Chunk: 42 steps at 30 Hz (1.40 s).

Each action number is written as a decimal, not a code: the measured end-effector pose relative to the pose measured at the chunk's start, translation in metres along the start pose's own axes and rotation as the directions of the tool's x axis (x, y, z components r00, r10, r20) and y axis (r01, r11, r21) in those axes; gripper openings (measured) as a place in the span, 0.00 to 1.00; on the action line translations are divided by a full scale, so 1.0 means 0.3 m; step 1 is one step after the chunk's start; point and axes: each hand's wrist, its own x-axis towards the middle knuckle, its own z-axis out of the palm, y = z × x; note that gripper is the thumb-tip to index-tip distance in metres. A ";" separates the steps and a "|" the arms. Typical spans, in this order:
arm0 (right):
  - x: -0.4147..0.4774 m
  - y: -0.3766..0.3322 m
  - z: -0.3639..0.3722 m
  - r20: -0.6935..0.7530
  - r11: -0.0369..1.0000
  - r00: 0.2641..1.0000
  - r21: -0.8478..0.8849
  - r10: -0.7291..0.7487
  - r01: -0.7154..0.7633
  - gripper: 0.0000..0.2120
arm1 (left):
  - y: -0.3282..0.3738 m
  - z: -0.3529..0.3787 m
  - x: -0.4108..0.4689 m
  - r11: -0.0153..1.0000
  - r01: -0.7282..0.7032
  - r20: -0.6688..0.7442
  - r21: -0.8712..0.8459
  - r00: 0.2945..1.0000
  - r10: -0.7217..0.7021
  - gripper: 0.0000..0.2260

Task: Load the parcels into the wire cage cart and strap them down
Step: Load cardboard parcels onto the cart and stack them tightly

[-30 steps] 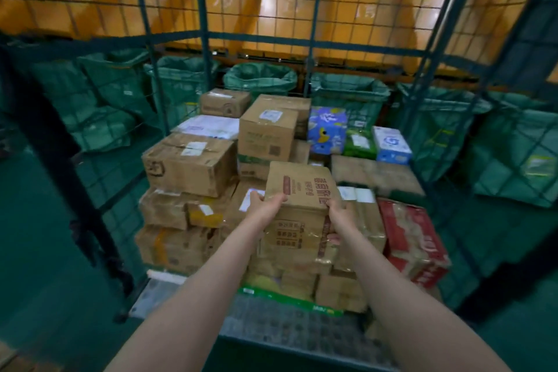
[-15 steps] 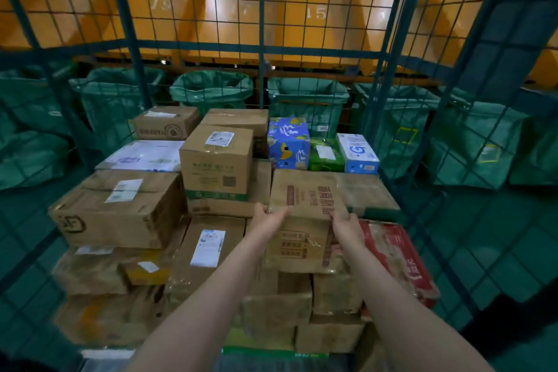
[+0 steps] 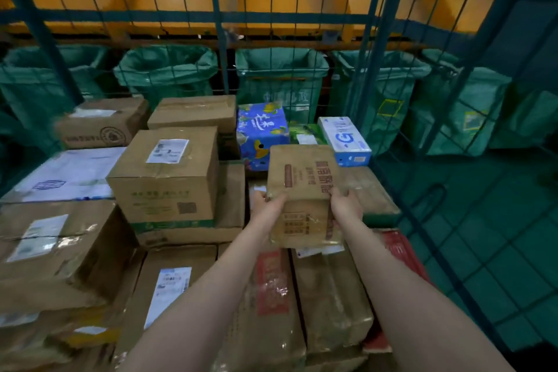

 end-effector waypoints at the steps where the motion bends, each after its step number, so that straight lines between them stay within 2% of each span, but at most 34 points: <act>1: 0.039 -0.009 0.013 0.001 1.000 1.000 0.016 0.002 -0.002 0.26 | 0.007 0.019 0.041 1.000 0.009 -0.011 -0.012 1.000 -0.009 0.28; 4: 0.167 -0.022 0.038 0.018 1.000 1.000 0.014 0.008 -0.009 0.25 | 0.017 0.083 0.139 1.000 0.030 -0.018 -0.010 0.999 -0.030 0.26; 8: 0.306 -0.005 0.035 0.055 0.999 0.998 -0.042 -0.017 0.019 0.19 | 0.012 0.178 0.236 0.997 0.072 -0.033 -0.025 0.997 -0.073 0.20; 13: 0.461 -0.005 0.053 0.025 0.997 1.000 -0.069 -0.018 0.020 0.20 | 0.039 0.302 0.343 0.997 0.077 -0.104 0.004 0.992 -0.076 0.28; 19: 0.493 -0.022 0.056 0.015 0.994 0.999 -0.104 0.047 -0.045 0.23 | 0.047 0.356 0.360 0.997 0.071 -0.166 0.019 0.984 -0.067 0.29; 21: 0.480 -0.032 0.061 -0.066 0.982 0.998 -0.187 -0.025 0.012 0.25 | 0.029 0.349 0.373 0.996 0.086 -0.163 0.010 0.983 -0.084 0.28; 24: 0.428 -0.063 0.078 -0.092 0.936 0.965 -0.282 -0.247 0.212 0.23 | 0.021 0.319 0.367 0.993 0.116 -0.162 -0.010 0.980 -0.116 0.32; 26: 0.377 -0.085 0.106 -0.019 0.888 0.931 -0.307 -0.366 0.343 0.20 | 0.029 0.290 0.342 0.993 0.119 -0.178 0.017 0.977 -0.115 0.33; 28: 0.317 -0.101 0.150 0.086 0.853 0.904 -0.305 -0.418 0.423 0.19 | 0.041 0.251 0.307 0.995 0.092 -0.195 0.026 0.977 -0.085 0.31; 31: 0.242 -0.101 0.224 0.245 0.851 0.895 -0.295 -0.373 0.435 0.23 | 0.041 0.165 0.254 0.996 0.084 -0.266 0.032 0.961 -0.073 0.26; 35: 0.116 -0.066 0.321 0.426 0.849 0.861 -0.312 -0.277 0.427 0.13 | -0.001 -0.006 0.140 0.996 0.089 -0.375 0.020 0.924 -0.075 0.26; 38: -0.017 -0.036 0.394 0.523 0.802 0.809 -0.344 -0.269 0.489 0.15 | -0.072 -0.156 0.041 0.995 0.099 -0.428 -0.011 0.899 -0.094 0.19; 40: -0.125 -0.012 0.443 0.600 0.768 0.754 -0.341 -0.267 0.543 0.15 | -0.134 -0.259 -0.041 0.992 0.110 -0.489 -0.064 0.863 -0.127 0.20; 42: -0.234 0.009 0.486 0.660 0.742 0.707 -0.337 -0.254 0.580 0.15 | -0.187 -0.352 -0.129 0.989 0.115 -0.537 -0.094 0.830 -0.148 0.16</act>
